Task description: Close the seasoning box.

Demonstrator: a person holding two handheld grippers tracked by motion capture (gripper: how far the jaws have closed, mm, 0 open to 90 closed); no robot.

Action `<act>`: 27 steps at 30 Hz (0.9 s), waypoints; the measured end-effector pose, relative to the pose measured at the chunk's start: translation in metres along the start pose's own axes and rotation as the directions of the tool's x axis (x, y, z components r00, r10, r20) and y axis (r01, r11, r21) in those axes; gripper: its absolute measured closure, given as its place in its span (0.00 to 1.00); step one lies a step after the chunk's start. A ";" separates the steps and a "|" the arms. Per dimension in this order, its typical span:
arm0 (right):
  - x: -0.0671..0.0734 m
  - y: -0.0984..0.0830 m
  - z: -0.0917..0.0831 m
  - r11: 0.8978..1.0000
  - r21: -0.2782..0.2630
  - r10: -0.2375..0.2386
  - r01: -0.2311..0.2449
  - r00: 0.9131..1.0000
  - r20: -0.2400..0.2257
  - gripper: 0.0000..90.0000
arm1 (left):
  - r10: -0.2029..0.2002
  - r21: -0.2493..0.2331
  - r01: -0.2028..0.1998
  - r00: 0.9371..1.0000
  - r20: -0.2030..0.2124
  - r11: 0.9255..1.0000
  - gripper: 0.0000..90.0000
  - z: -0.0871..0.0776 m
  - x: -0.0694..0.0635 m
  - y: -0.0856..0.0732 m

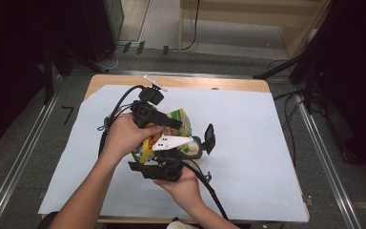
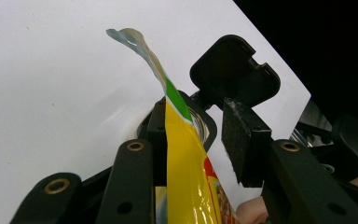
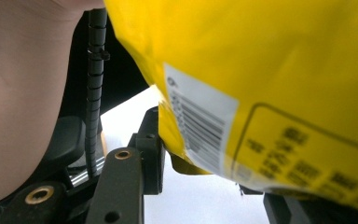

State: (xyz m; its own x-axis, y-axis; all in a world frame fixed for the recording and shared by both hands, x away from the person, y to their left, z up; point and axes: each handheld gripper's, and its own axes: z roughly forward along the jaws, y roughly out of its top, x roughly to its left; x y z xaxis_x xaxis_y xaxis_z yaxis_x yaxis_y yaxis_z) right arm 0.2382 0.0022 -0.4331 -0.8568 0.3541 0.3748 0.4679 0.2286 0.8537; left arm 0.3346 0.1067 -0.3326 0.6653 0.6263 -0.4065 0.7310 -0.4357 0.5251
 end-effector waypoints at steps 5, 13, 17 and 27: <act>0.000 0.000 0.000 1.000 0.003 -0.003 0.003 1.000 0.001 0.69 | 0.001 0.003 -0.001 1.000 0.000 1.000 0.73 0.000 0.000 0.000; -0.001 0.000 0.000 1.000 0.006 -0.009 0.009 1.000 0.005 0.69 | 0.002 0.007 -0.002 1.000 0.003 1.000 0.73 0.001 0.000 0.000; -0.001 0.000 0.000 1.000 0.009 -0.011 0.011 1.000 0.006 0.69 | -0.002 0.005 0.002 1.000 0.008 1.000 0.73 0.002 0.001 0.000; 0.000 -0.001 0.000 0.999 0.013 -0.034 0.033 0.999 0.016 0.67 | 0.004 0.007 -0.004 1.000 0.005 1.000 0.73 0.002 -0.001 0.000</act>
State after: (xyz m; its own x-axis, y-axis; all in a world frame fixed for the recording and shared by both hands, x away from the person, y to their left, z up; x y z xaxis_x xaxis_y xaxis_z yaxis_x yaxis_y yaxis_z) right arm 0.2372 0.0019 -0.4337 -0.8686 0.3603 0.3403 0.4418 0.2520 0.8610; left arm 0.3344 0.1050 -0.3342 0.6687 0.6215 -0.4083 0.7296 -0.4423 0.5217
